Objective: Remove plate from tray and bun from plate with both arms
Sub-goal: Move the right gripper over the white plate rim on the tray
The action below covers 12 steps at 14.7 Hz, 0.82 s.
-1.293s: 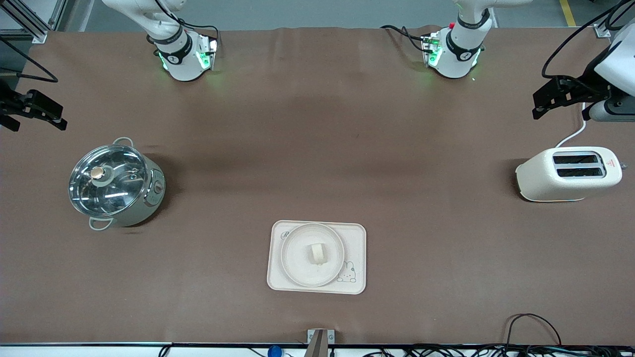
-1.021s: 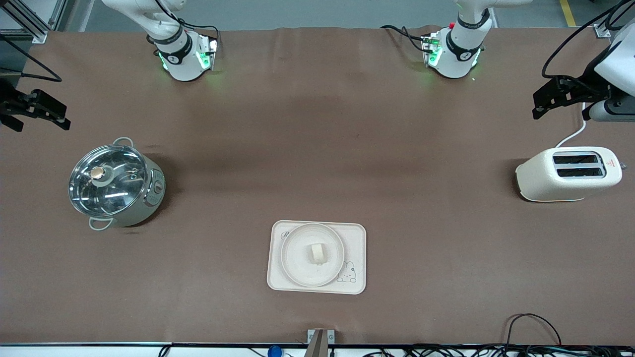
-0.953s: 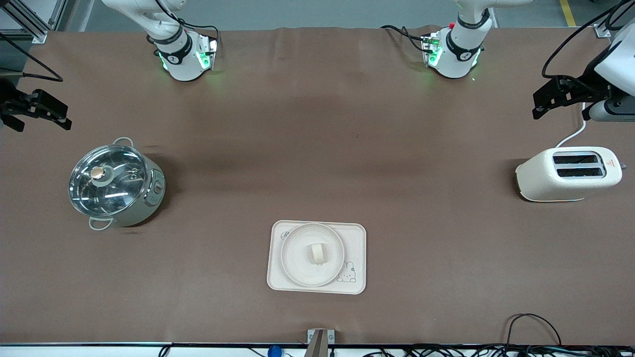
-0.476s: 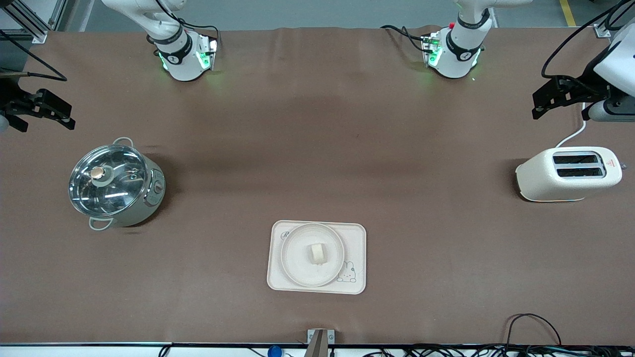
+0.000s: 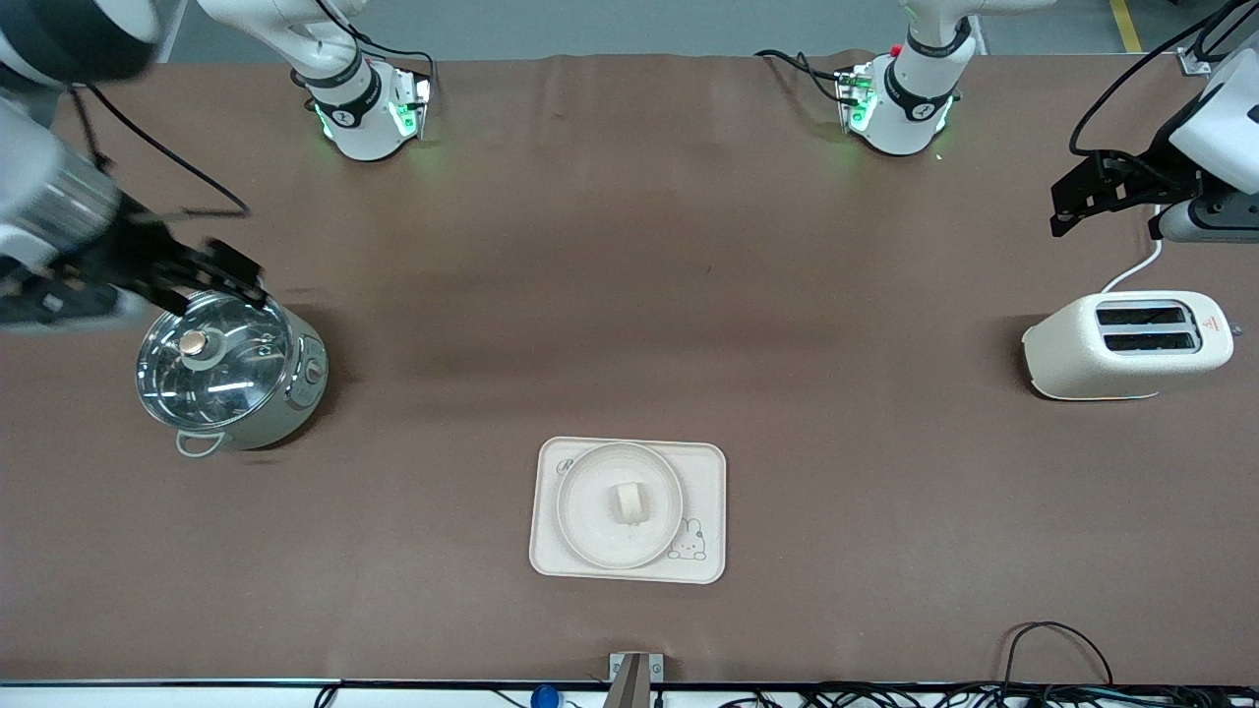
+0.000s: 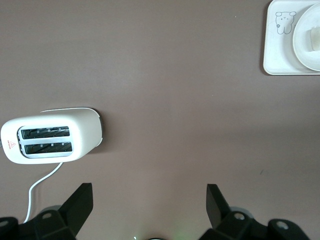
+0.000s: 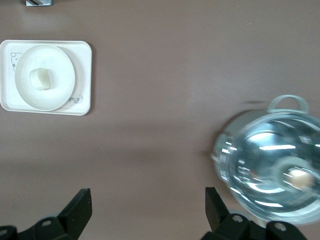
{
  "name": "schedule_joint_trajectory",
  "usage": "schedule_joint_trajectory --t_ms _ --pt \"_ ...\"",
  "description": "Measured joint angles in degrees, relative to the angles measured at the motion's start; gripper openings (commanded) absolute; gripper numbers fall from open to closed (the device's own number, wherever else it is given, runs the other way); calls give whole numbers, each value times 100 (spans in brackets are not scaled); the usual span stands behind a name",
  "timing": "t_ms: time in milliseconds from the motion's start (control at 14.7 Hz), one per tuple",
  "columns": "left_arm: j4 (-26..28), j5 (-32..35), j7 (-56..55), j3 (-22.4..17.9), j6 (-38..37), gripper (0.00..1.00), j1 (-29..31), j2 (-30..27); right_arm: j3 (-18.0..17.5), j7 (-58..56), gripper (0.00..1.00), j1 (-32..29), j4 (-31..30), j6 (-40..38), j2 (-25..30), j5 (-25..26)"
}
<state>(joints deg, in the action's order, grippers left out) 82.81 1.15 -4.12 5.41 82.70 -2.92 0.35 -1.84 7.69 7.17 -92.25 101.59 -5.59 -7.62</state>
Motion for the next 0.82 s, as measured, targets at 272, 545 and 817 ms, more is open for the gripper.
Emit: schedule_joint_trajectory --t_ms 272,545,817 --pt "10 0 0 4 0 100 0 1 -4 500 100 486 1 1093 -956 -369" --pt "16 0 0 8 0 100 1 2 -6 1001 100 939 75 2095 -1786 -711" --pt "26 -46 0 13 0 100 -2 7 -3 1200 100 1179 199 2778 -2366 -756"
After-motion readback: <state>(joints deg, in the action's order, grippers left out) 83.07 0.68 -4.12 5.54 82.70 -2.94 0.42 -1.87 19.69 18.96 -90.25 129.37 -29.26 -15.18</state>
